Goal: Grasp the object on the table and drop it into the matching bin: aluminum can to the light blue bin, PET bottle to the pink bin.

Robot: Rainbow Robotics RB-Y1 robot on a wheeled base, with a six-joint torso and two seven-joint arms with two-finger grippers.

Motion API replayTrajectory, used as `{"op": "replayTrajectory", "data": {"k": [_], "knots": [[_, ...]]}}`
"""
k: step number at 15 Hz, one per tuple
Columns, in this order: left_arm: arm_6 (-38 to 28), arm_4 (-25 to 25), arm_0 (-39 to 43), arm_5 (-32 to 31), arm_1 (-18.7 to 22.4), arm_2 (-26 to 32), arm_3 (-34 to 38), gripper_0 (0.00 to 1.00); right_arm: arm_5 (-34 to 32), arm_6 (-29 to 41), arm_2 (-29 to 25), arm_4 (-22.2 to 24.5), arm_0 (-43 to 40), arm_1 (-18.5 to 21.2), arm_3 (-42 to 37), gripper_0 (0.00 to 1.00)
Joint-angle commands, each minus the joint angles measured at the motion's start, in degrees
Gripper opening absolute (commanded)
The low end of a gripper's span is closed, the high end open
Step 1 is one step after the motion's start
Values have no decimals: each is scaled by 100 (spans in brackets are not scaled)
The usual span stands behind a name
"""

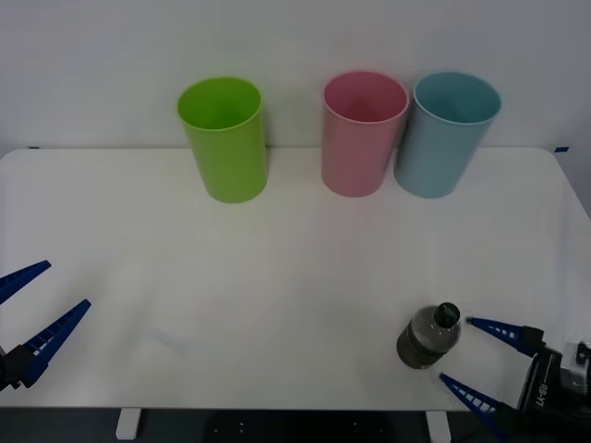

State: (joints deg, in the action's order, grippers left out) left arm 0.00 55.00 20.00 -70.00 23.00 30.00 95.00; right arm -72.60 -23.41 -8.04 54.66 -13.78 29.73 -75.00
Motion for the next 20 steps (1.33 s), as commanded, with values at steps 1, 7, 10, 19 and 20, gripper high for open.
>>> {"op": "replayTrajectory", "data": {"k": [1, 7, 10, 19, 20], "knots": [[0, 0, 0, 0, 0, 0, 0, 100, 158, -137, 197, 1, 182, -99, 161, 100], [0, 0, 0, 0, 0, 0, 0, 100, 624, -322, 514, 27, 358, -292, 161, 100], [0, 0, 0, 0, 0, 0, 0, 100, 747, -374, 637, 27, 420, -362, 161, 100], [0, 0, 0, 0, 0, 0, 0, 100, 800, -462, 698, 27, 463, -406, 161, 4], [0, 0, 0, 0, 0, 0, 0, 100, 800, -462, 698, 27, 463, -406, 161, 0]]}}
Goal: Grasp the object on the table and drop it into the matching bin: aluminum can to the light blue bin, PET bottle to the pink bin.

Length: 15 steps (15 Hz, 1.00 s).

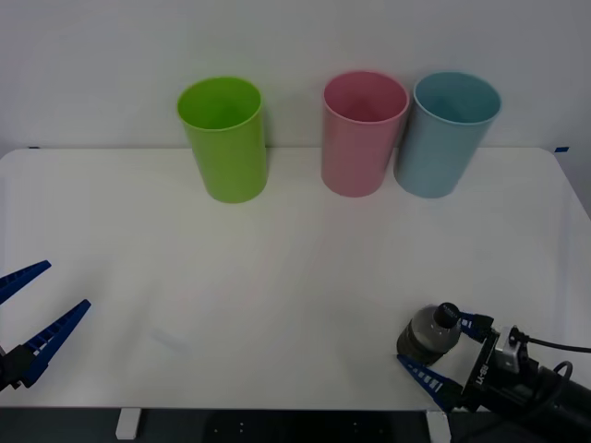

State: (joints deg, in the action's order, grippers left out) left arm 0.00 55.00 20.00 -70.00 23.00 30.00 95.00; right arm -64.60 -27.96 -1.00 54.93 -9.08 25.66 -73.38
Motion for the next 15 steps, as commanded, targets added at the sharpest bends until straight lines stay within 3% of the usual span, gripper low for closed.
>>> {"op": "replayTrajectory", "data": {"k": [1, 15], "knots": [[0, 0, 0, 0, 0, 0, 0, 100, 0, -17, -6, 0, 3, 0, -1, 0], [0, 0, 0, 0, 0, 0, 0, 100, 140, 221, -234, -158, -6, 0, -335, 0]]}}
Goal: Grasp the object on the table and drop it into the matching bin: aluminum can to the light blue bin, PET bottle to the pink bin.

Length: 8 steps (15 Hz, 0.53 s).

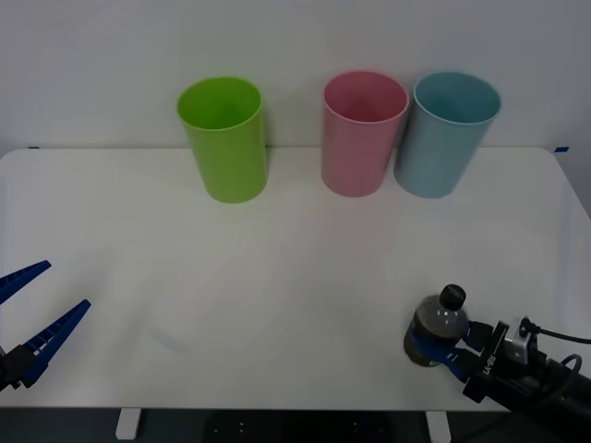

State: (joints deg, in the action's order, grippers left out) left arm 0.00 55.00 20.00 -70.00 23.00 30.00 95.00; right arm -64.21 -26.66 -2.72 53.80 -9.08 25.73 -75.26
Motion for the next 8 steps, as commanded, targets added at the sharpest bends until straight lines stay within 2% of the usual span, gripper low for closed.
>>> {"op": "replayTrajectory", "data": {"k": [1, 8], "knots": [[0, 0, 0, 0, 0, 0, 0, 100, 172, 144, -70, -89, -24, -6, -209, 0], [0, 0, 0, 0, 0, 0, 0, 100, 708, 1497, -281, -106, -112, 73, -1307, 0]]}}
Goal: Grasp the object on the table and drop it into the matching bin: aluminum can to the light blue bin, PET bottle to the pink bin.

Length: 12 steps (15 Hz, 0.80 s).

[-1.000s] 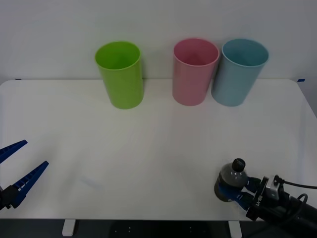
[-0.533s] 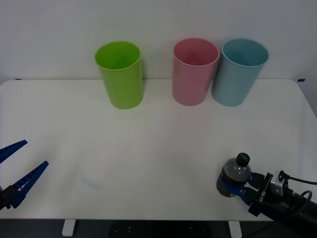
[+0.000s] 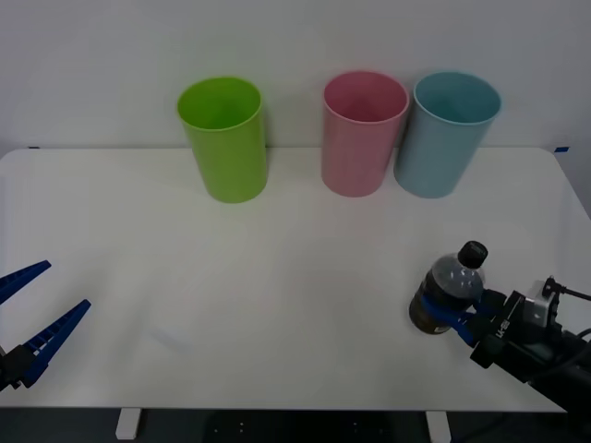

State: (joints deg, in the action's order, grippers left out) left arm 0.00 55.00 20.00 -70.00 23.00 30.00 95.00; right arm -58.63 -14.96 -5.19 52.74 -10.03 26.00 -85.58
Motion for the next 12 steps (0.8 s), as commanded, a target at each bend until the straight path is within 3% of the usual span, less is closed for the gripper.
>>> {"op": "replayTrajectory", "data": {"k": [1, 8, 12], "knots": [[0, 0, 0, 0, 0, 0, 0, 100, 238, 564, -61, 8, -7, 107, -460, 0], [0, 0, 0, 0, 0, 0, 0, 100, 326, 1548, -316, -1, 169, 318, -1136, 0], [0, 0, 0, 0, 0, 0, 0, 100, 379, 2093, -430, -1, 740, 529, -1251, 0]]}}
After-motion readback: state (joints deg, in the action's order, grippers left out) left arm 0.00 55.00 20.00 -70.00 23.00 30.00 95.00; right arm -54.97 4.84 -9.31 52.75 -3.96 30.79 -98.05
